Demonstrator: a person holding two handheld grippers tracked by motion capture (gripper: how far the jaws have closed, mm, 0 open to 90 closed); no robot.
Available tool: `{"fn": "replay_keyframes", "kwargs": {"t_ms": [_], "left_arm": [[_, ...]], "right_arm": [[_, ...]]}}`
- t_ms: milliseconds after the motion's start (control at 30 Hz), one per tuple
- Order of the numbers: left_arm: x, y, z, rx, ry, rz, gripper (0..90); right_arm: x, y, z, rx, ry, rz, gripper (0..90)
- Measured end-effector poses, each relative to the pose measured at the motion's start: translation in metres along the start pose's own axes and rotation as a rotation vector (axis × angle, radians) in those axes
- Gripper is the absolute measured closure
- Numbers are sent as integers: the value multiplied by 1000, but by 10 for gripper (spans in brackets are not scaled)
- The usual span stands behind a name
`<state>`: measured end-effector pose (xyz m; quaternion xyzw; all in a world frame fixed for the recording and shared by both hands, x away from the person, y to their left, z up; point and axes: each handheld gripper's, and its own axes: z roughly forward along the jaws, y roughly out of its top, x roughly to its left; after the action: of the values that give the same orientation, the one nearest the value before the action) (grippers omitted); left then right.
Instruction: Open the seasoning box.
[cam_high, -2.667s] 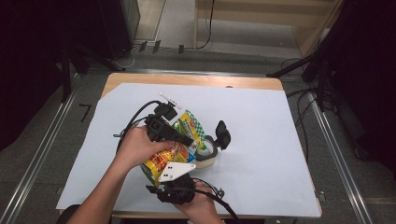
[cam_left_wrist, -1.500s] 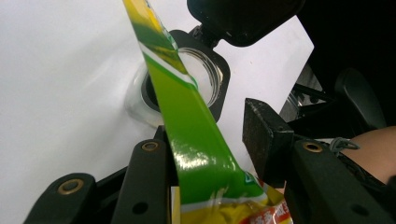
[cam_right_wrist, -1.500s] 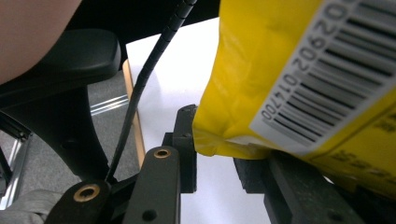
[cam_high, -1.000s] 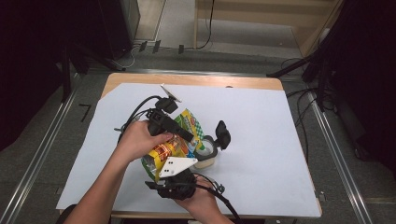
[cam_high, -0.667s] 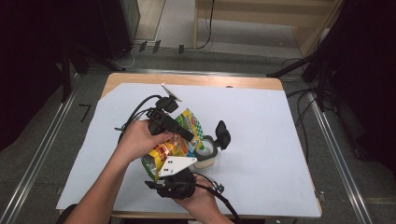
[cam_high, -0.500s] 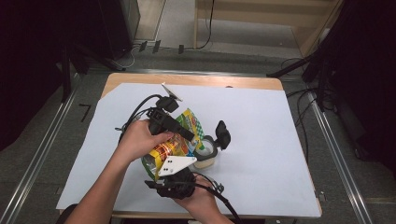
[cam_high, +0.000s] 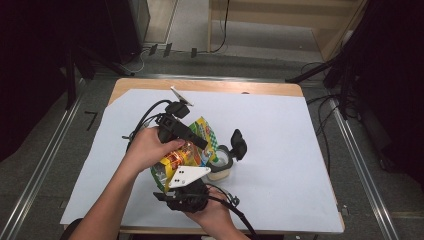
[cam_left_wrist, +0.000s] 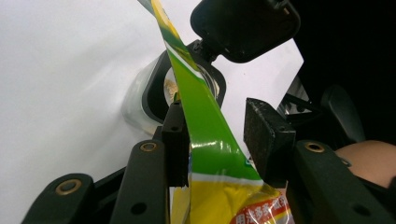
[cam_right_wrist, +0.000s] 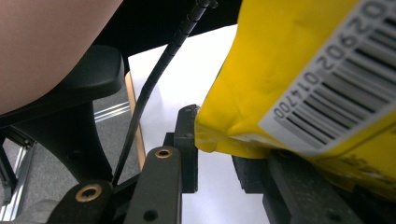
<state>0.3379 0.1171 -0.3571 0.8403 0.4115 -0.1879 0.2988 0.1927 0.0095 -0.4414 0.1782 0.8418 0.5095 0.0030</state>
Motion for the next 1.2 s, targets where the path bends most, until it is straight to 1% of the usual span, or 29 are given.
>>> {"fn": "replay_keyframes", "kwargs": {"t_ms": [100, 167, 233, 333, 467, 533, 633, 700, 867, 1000, 1200], "left_arm": [[0, 0, -2, -10, 2, -4, 622], [0, 0, -1, -3, 8, 3, 624], [-2, 0, -1, -8, 2, 5, 627], [-3, 1, -1, -13, 4, 2, 633], [-4, 1, -2, -2, 5, 4, 646], [-5, 0, -3, -7, 8, 12, 648], [-7, 0, -5, -26, 14, 12, 648], [-8, 0, -6, -28, 14, 18, 648], [-13, 0, -5, -25, 34, 23, 648], [-14, 0, -3, -19, 34, 26, 651], [-15, 0, -4, -26, 33, 26, 651]], "right_arm": [[1, 2, -1, -9, 0, -5, 745], [1, 1, 0, -4, 10, 6, 744], [1, 0, 2, 2, 2, 3, 743], [1, 1, 2, -3, 1, 3, 748], [2, 2, 1, -11, 6, 8, 750], [2, 2, 0, -12, 4, -1, 751], [2, 2, 0, -13, -3, -16, 751], [1, 2, 0, -14, -7, -22, 751], [1, 2, 3, -15, -4, -11, 753], [1, 1, 4, -14, -4, 1, 753], [1, 1, 4, -18, -8, -5, 753]]}}
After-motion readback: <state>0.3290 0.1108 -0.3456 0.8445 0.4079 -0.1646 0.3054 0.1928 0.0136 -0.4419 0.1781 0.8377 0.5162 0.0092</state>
